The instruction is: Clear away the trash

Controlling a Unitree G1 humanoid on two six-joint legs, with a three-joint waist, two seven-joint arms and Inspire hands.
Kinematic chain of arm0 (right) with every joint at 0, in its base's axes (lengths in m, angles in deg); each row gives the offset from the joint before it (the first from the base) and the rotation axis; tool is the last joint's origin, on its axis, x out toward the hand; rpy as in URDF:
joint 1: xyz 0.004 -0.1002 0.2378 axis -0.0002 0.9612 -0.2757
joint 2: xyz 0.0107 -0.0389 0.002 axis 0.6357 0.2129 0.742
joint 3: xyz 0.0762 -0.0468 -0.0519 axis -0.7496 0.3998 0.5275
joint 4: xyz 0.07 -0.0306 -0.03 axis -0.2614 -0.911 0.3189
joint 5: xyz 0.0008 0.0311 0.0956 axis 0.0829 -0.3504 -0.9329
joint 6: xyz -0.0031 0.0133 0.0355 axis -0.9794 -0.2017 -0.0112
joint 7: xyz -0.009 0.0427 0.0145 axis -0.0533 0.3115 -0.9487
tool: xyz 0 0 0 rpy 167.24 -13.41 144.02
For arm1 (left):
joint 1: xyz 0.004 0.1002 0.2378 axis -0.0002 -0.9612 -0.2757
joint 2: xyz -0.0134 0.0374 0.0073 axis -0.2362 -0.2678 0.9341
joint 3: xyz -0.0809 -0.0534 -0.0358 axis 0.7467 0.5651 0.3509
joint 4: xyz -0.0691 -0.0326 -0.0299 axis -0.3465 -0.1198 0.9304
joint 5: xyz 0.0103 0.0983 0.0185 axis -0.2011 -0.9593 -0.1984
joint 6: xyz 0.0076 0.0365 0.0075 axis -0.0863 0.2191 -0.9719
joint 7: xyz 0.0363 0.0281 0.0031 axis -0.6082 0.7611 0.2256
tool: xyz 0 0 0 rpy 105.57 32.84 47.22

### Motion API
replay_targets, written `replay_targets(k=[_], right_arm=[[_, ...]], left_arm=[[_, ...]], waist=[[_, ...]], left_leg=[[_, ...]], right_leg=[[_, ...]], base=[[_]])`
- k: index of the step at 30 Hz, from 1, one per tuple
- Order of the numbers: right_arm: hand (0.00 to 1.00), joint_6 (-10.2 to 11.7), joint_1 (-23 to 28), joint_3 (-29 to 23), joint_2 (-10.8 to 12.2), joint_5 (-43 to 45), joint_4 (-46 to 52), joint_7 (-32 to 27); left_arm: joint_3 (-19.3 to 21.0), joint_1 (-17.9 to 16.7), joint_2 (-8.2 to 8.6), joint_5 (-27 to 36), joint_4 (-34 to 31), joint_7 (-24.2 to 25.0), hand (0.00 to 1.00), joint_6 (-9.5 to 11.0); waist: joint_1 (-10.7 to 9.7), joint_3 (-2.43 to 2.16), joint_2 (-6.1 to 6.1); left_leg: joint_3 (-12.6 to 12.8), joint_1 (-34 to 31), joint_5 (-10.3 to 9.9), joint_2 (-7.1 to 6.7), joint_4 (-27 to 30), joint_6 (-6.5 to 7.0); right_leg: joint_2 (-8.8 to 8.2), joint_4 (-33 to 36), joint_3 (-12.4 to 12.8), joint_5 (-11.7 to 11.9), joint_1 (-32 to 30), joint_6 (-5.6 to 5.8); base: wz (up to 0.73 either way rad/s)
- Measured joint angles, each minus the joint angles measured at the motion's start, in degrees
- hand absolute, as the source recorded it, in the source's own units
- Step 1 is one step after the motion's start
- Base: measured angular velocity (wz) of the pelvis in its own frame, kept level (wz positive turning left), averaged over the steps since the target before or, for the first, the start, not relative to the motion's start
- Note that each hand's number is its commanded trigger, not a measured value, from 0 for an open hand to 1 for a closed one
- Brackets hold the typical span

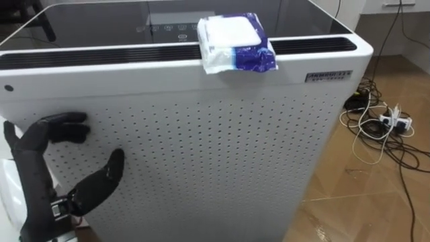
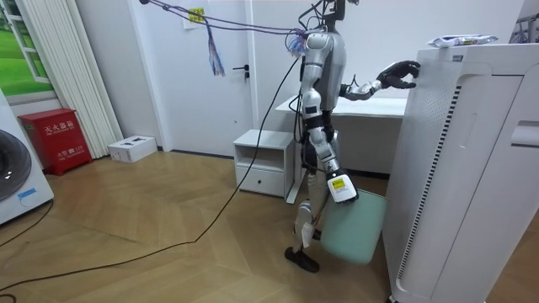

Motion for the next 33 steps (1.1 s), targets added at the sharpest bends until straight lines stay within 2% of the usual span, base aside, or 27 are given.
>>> replay_targets(k=[3,5,8,13,21,25,29,33], right_arm=[[1.00,0.01,-0.13,0.01,0.00,0.66,0.11,-0.05],[1.00,0.03,-0.18,0.05,0.00,1.22,0.07,-0.08],[1.00,0.03,-0.15,-0.04,-0.02,2.04,0.16,0.01],[1.00,0.02,0.25,-0.19,0.00,2.28,0.06,0.29],[1.00,0.03,0.17,-0.12,-0.02,2.19,0.05,0.97],[1.00,0.03,-0.11,-0.08,-0.01,2.25,0.05,1.06],[1.00,0.03,-0.22,-0.10,0.00,2.23,0.06,1.63],[1.00,0.03,-0.30,-0.06,-0.01,2.10,0.06,2.30]], left_arm=[[-0.25,0.55,-0.39,-2.23,-5.38,-0.65,0.00,0.37],[-1.31,3.45,-0.80,-5.32,-9.53,-0.78,0.00,3.62],[-1.28,6.49,-0.63,-10.19,-10.84,-0.10,0.00,6.73],[-1.24,7.51,-0.52,-15.15,-11.51,3.26,0.00,6.86],[-1.19,7.96,-0.51,-15.88,-14.94,7.17,0.00,7.80],[-1.31,7.97,-0.50,-15.88,-15.28,9.54,0.00,7.92],[-2.93,7.96,-0.53,-15.85,-15.28,11.77,0.00,7.89],[-3.95,7.97,-0.72,-15.89,-15.28,12.13,0.00,7.71]], waist=[[-0.17,-0.07,0.14],[-0.63,-0.09,0.58],[-1.21,-0.31,1.13],[-1.77,-0.53,1.42],[-1.33,-0.48,1.29],[-1.39,-0.28,0.99],[-1.48,-0.16,0.78],[-2.26,-0.32,1.06]], left_leg=[[0.00,0.20,0.01,-0.02,-0.04,0.01],[0.09,1.33,0.03,-0.02,-0.45,0.04],[0.81,2.92,0.19,0.05,-1.32,0.02],[1.26,4.42,0.47,0.07,-2.42,-0.16],[2.02,4.73,0.58,0.22,-3.24,-0.27],[2.22,4.62,0.58,0.38,-3.29,-0.27],[2.44,4.65,0.57,0.46,-3.53,-0.27],[2.55,4.73,0.57,0.58,-3.83,-0.27]], right_leg=[[-0.02,0.01,0.12,0.00,0.10,0.00],[-0.03,0.02,0.28,0.00,0.96,0.01],[0.07,0.01,1.01,-0.01,1.84,0.02],[0.30,0.01,1.89,-0.01,2.23,0.01],[0.60,-0.02,2.72,0.03,1.98,-0.07],[0.62,-0.37,2.77,0.03,1.95,-0.07],[0.71,-0.57,2.84,0.09,2.07,-0.14],[0.79,-0.76,2.81,0.13,2.06,-0.18]], base=[[0.00],[-0.05],[-0.14],[-0.09],[-0.05],[-0.01],[0.00],[0.00]])
